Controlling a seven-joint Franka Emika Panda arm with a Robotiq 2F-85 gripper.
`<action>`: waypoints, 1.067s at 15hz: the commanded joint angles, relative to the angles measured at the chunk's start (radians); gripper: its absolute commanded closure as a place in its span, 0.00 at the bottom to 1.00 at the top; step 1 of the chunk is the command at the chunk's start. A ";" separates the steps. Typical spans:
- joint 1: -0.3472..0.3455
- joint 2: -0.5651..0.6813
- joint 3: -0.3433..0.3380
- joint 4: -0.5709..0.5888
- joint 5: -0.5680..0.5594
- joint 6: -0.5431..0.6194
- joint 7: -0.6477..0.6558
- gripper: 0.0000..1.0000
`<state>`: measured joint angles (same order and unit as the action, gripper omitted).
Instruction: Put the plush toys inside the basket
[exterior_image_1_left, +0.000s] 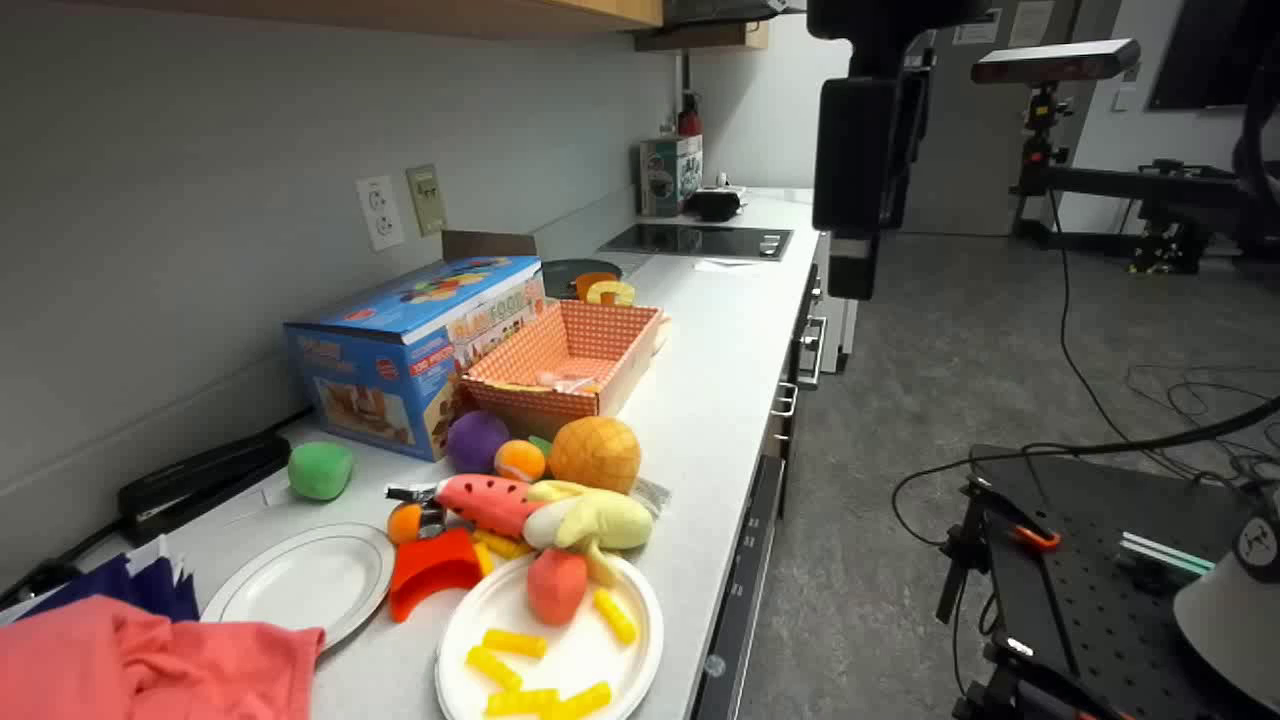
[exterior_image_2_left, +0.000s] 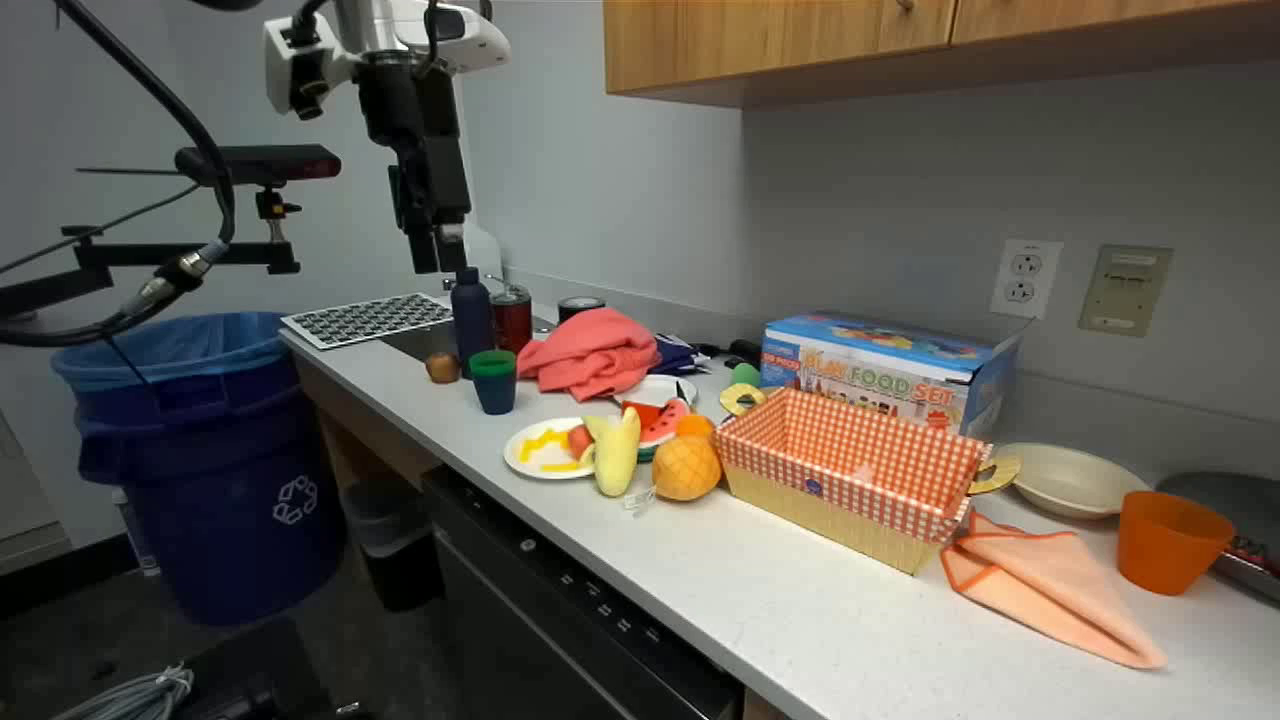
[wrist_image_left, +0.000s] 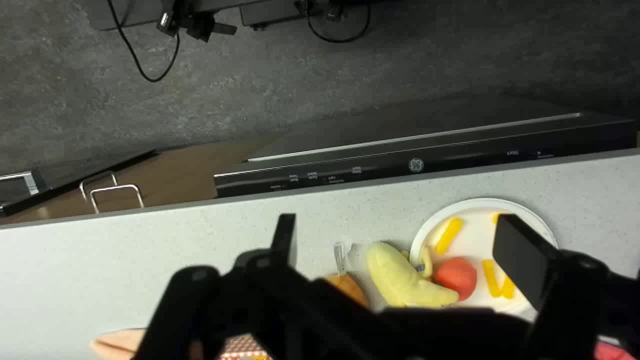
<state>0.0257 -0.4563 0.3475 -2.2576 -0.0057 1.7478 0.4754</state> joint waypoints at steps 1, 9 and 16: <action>0.030 0.006 -0.025 0.002 -0.012 -0.003 0.011 0.00; 0.030 0.006 -0.025 0.002 -0.012 -0.003 0.011 0.00; 0.020 0.165 -0.082 0.264 -0.061 -0.026 -0.115 0.00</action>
<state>0.0460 -0.4300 0.3082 -2.1903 -0.0440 1.7644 0.4175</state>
